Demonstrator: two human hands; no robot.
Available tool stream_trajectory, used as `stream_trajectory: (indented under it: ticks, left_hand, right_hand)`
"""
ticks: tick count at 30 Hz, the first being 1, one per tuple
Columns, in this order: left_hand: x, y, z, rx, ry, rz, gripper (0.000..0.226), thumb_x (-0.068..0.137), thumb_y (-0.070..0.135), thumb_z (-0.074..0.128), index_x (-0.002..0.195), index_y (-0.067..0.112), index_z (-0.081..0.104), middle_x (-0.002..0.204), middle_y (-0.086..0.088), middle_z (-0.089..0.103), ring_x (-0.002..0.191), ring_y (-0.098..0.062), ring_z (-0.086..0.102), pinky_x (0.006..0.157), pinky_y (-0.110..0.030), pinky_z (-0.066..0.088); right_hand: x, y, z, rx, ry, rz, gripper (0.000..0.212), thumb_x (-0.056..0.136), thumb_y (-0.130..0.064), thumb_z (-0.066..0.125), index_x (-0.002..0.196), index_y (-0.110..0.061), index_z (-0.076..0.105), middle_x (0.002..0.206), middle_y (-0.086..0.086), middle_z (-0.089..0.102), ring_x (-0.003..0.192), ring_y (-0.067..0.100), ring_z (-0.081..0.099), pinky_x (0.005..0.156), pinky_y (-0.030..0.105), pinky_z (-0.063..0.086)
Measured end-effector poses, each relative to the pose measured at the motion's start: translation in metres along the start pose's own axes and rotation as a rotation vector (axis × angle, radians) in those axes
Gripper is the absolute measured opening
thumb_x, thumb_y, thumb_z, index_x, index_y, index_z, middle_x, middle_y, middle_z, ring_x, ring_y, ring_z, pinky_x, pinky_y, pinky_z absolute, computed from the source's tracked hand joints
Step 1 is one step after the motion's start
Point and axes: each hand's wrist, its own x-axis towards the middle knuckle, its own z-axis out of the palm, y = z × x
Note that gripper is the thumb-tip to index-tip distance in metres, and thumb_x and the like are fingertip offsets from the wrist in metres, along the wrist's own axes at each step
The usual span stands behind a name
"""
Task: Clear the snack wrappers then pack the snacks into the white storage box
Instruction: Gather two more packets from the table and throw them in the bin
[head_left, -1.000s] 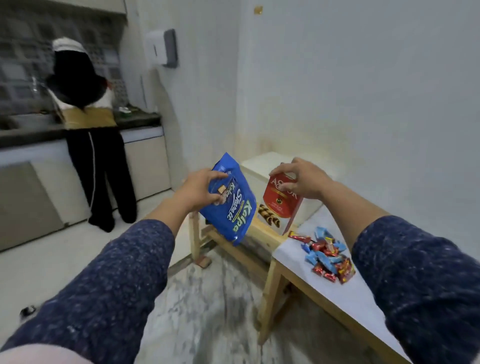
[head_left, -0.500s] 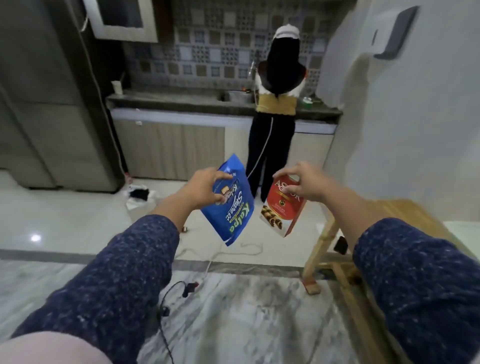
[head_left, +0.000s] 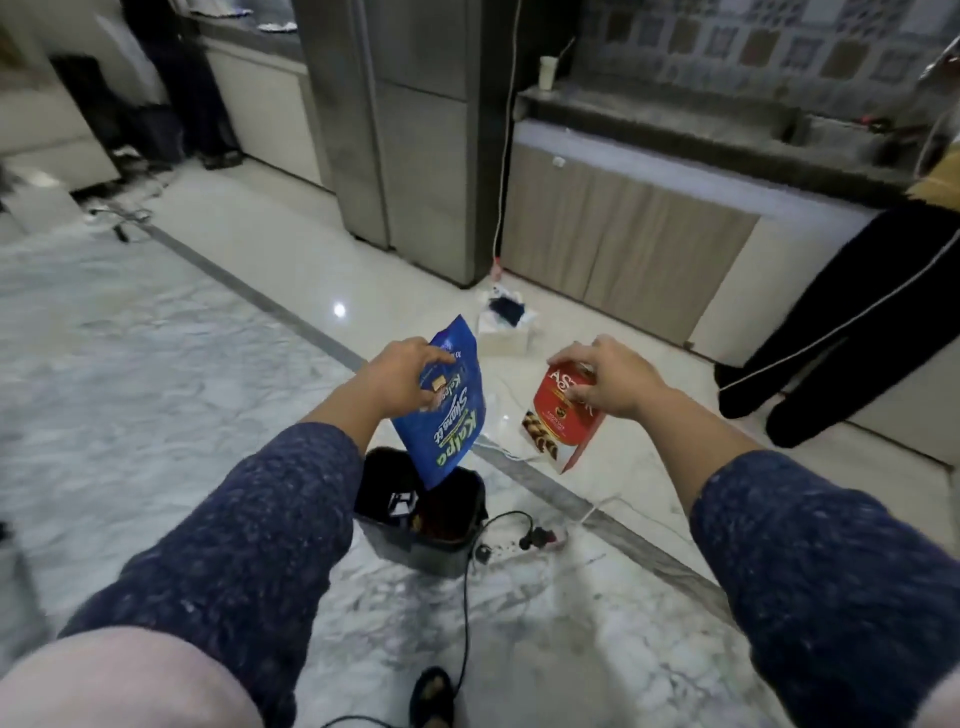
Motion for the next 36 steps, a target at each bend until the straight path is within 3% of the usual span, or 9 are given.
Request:
stream_trajectory:
  ticks: [9,18,21,23,28,32,36]
  left_hand:
    - [0.060,-0.142,0.071,-0.067,-0.141,-0.188,0.059,0.086,0.015,0.065,0.140,0.020,0.043,0.125,-0.014,0.048,0.113,-0.030,0.049,0.089,-0.032,0.039]
    - [0.115,-0.216,0.195,-0.134,-0.199,-0.271,0.049,0.089,0.015,0.059,0.137,0.019,0.046,0.121,-0.017,0.046,0.110,-0.035,0.049,0.080,-0.029,0.038]
    - [0.128,-0.230,0.231,-0.144,-0.257,-0.283,0.054,0.089,0.016,0.059,0.140,0.026,0.042,0.126,-0.014,0.044,0.113,-0.033,0.048,0.089,-0.033,0.042]
    - [0.130,-0.236,0.246,-0.130,-0.332,-0.283,0.058,0.089,0.022,0.060,0.141,0.032,0.037,0.136,-0.009,0.040,0.117,-0.029,0.048,0.096,-0.037,0.045]
    - [0.134,-0.224,0.228,-0.060,-0.399,-0.346,0.071,0.089,0.034,0.061,0.148,0.016,0.026,0.154,-0.008,0.026,0.140,-0.027,0.027,0.114,-0.038,0.029]
    - [0.153,-0.192,0.156,-0.028,-0.358,-0.338,0.076,0.087,0.040,0.061,0.148,0.014,0.024,0.154,-0.010,0.026,0.142,-0.026,0.024,0.116,-0.036,0.025]
    - [0.180,-0.136,0.063,0.009,-0.211,-0.255,0.073,0.088,0.038,0.060,0.148,0.013,0.026,0.152,-0.009,0.030,0.141,-0.025,0.027,0.113,-0.032,0.024]
  right_hand:
    - [0.137,-0.064,0.137,0.017,-0.173,-0.064,0.050,0.089,-0.021,0.057,0.134,-0.038,0.045,0.121,0.008,0.041,0.107,0.031,0.055,0.091,0.037,0.048]
    - [0.211,-0.046,0.284,0.007,-0.315,-0.097,0.054,0.087,-0.018,0.057,0.135,-0.038,0.043,0.127,0.008,0.037,0.104,0.031,0.055,0.088,0.037,0.049]
    - [0.226,-0.030,0.323,0.033,-0.436,-0.117,0.059,0.088,-0.024,0.057,0.140,-0.041,0.035,0.129,0.008,0.035,0.108,0.031,0.054,0.090,0.034,0.047]
    - [0.232,-0.022,0.335,0.019,-0.543,-0.123,0.068,0.086,-0.028,0.059,0.145,-0.039,0.026,0.142,0.009,0.029,0.121,0.031,0.047,0.099,0.037,0.044]
    - [0.241,-0.015,0.303,-0.018,-0.617,-0.102,0.083,0.085,-0.039,0.062,0.151,-0.015,0.016,0.158,0.006,0.015,0.144,0.024,0.022,0.115,0.036,0.027]
    - [0.249,-0.015,0.224,-0.052,-0.539,-0.110,0.084,0.082,-0.046,0.063,0.148,-0.012,0.023,0.154,0.010,0.027,0.139,0.026,0.031,0.110,0.036,0.032]
    - [0.251,-0.013,0.113,-0.056,-0.382,-0.096,0.080,0.084,-0.041,0.063,0.148,-0.011,0.024,0.154,0.009,0.028,0.140,0.025,0.030,0.113,0.036,0.030]
